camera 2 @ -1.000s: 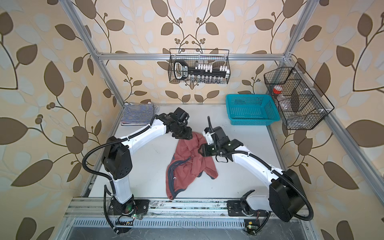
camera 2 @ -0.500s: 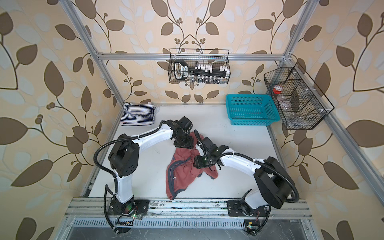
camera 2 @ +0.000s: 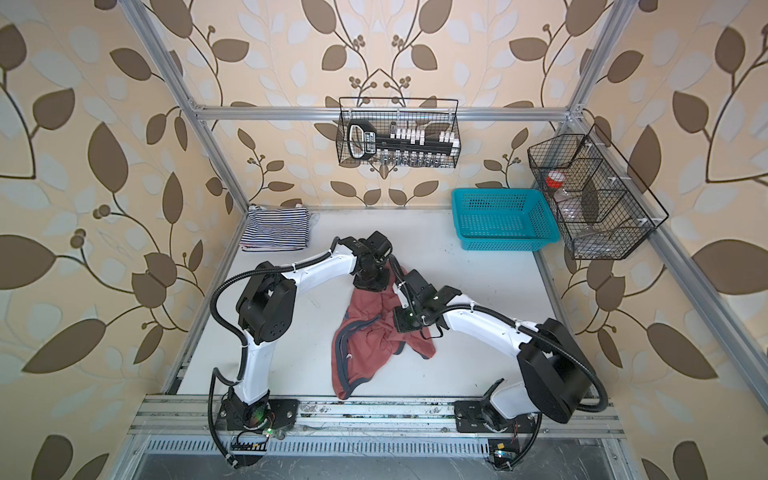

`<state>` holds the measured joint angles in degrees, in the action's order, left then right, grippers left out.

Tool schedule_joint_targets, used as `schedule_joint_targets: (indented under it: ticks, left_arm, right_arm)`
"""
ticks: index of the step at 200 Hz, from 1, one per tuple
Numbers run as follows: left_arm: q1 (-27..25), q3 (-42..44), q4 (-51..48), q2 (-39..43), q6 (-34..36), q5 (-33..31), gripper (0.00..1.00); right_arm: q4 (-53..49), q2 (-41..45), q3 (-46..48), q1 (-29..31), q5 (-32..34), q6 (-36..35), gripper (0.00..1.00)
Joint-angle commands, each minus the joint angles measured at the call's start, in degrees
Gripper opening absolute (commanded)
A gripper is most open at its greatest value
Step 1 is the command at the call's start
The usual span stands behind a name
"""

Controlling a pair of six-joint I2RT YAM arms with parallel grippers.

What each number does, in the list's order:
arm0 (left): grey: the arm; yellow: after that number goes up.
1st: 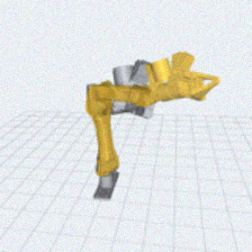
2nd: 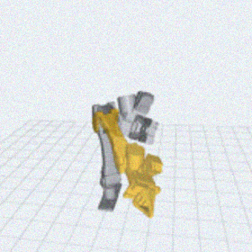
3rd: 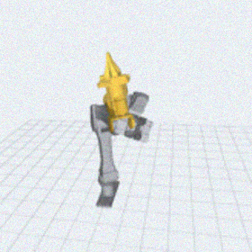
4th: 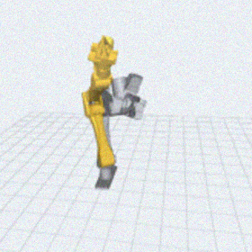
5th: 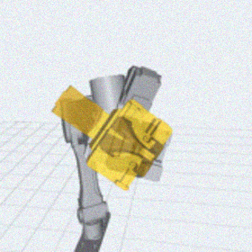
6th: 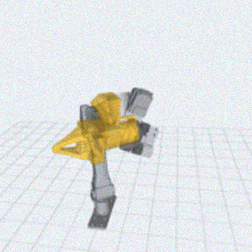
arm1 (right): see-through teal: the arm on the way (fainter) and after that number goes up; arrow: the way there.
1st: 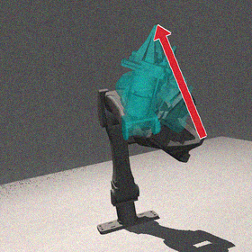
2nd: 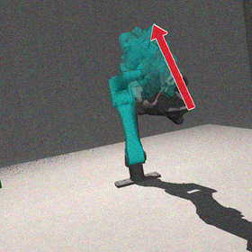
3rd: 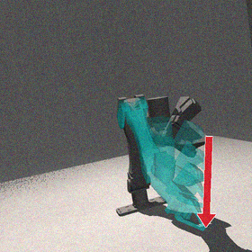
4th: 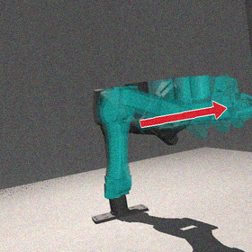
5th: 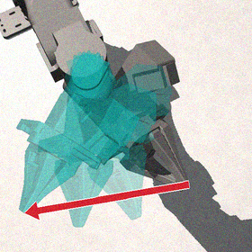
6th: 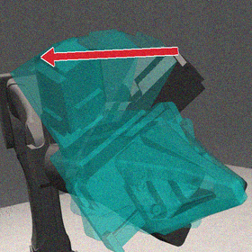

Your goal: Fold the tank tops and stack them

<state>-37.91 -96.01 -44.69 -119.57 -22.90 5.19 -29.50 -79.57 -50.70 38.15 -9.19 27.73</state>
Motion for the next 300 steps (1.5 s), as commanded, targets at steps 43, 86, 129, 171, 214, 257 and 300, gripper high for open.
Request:
schedule_joint_targets:
  ticks: [43,86,129,171,214,257,300]
  left_arm:
    - [2.96,2.21,-5.23,12.11,0.24,-7.39,0.0]
    - [7.84,6.83,-6.24,21.23,0.68,-8.98,0.0]
    - [8.01,8.21,-6.57,22.84,2.39,-3.37,0.0]
    - [7.77,8.99,-6.73,21.96,2.73,-3.63,0.0]
    - [7.76,8.71,-7.07,22.0,3.03,-3.97,0.0]
    - [7.72,8.57,-7.43,21.91,3.11,-4.23,0.0]
    - [7.77,8.28,-8.16,21.81,3.45,-4.57,0.0]
  right_arm:
    - [-10.43,11.54,4.49,-11.89,0.57,-5.67,0.18]
    - [-13.32,13.82,8.92,-20.88,-1.7,-9.29,0.24]
    - [-9.64,13.53,8.52,-19.12,-3.66,-7.2,0.28]
    - [-7.22,13.87,7.63,-8.71,-2.17,-4.0,0.39]
    - [-8.33,8.85,9.41,-5.96,-0.42,-5.04,0.44]
    - [-8.05,4.93,9.31,-4.44,1.1,-5.56,0.48]
    - [-7.66,0.96,9.86,-3.73,1.76,-5.93,0.5]
